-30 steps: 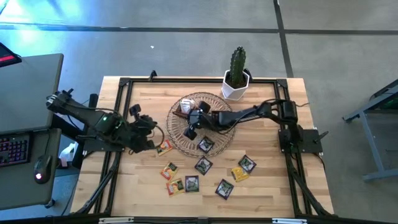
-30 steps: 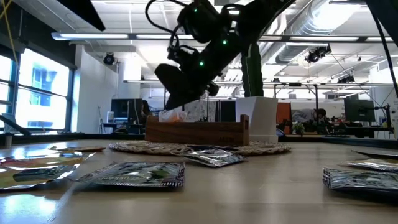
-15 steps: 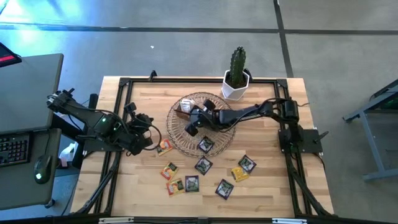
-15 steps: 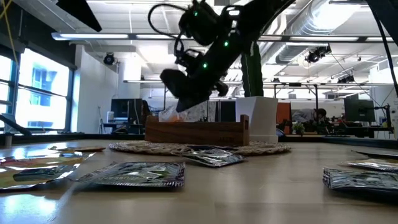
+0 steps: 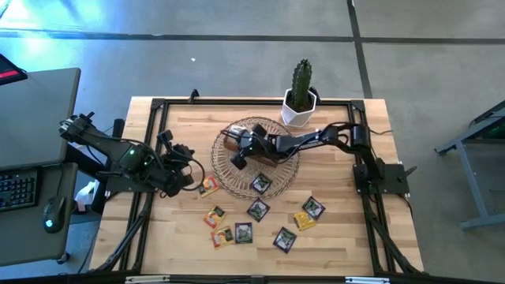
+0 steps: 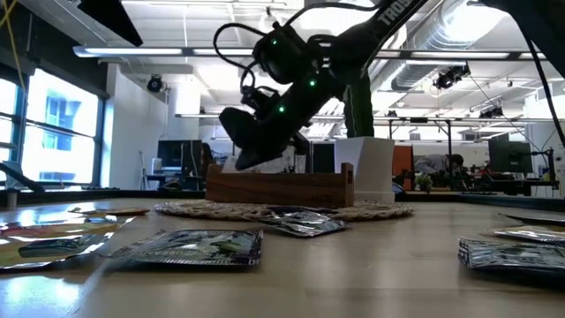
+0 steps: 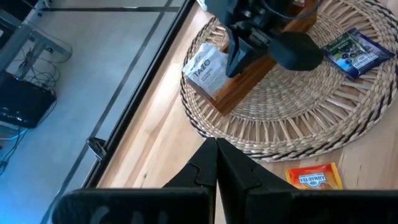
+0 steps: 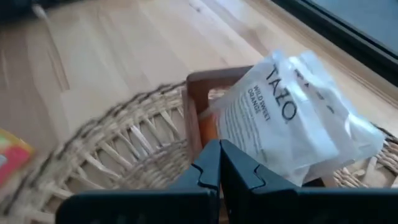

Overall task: Pick & Place Tea
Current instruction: Put the yellow tea pack into the middle section of the wooden organizer

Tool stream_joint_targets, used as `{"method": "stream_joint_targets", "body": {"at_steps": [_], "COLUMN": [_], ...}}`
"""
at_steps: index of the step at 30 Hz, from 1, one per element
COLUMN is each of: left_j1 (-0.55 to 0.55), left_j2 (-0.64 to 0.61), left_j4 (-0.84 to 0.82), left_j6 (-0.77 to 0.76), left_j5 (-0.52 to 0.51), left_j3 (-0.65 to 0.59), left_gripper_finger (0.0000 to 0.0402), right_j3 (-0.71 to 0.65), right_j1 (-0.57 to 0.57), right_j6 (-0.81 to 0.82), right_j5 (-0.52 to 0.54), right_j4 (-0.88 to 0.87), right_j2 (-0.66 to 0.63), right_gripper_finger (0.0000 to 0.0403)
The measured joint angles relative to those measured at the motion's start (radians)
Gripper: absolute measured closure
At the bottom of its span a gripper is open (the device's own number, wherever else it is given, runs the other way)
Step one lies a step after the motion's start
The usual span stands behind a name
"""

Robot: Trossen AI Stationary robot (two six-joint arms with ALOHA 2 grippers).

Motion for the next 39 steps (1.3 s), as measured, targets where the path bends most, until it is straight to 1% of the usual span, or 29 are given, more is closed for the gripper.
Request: {"method": "stream_joint_targets", "body": {"at_steps": [2, 6, 8, 10, 16, 19, 21, 26, 31, 35, 39], "left_j1": [0.0, 0.0, 0.0, 0.0, 0.0, 0.0, 0.0, 0.0, 0.0, 0.0, 0.0], "left_j2": [0.0, 0.0, 0.0, 0.0, 0.0, 0.0, 0.0, 0.0, 0.0, 0.0, 0.0], "left_j4": [0.0, 0.001, 0.0, -0.002, -0.001, 0.012, 0.018, 0.087, 0.15, 0.2, 0.263], "left_j6": [-0.001, -0.002, -0.019, -0.032, -0.023, -0.023, -0.023, -0.023, -0.021, -0.021, -0.021], "left_j5": [0.0, -0.001, 0.001, 0.022, 0.071, 0.076, 0.085, 0.164, 0.276, 0.357, 0.407], "left_j3": [0.0, 0.0, 0.0, 0.0, 0.0, 0.0, 0.0, 0.0, 0.0, 0.0, 0.0], "left_gripper_finger": [0.0401, 0.0401, 0.0401, 0.0401, 0.0401, 0.0401, 0.0401, 0.0401, 0.0401, 0.0401, 0.0401], "right_j3": [-0.002, 0.002, 0.001, 0.0, 0.0, 0.0, 0.0, 0.0, 0.0, 0.0, 0.0], "right_j1": [0.017, 0.075, 0.114, 0.154, 0.27, 0.322, 0.352, 0.402, 0.424, 0.433, 0.443], "right_j6": [-0.013, -0.062, -0.089, -0.117, -0.145, -0.144, -0.143, -0.169, -0.16, -0.109, -0.059], "right_j5": [0.0, -0.052, -0.06, -0.039, 0.086, 0.122, 0.124, 0.09, 0.043, 0.039, 0.036], "right_j4": [-0.003, 0.0, -0.038, -0.083, -0.31, -0.358, -0.365, -0.374, -0.368, -0.379, -0.403], "right_j2": [-0.016, -0.079, -0.109, -0.143, -0.26, -0.298, -0.317, -0.335, -0.336, -0.336, -0.336], "right_gripper_finger": [0.0403, 0.0403, 0.0403, 0.0403, 0.0403, 0.0403, 0.0403, 0.0399, 0.0395, 0.04, 0.0399]}}
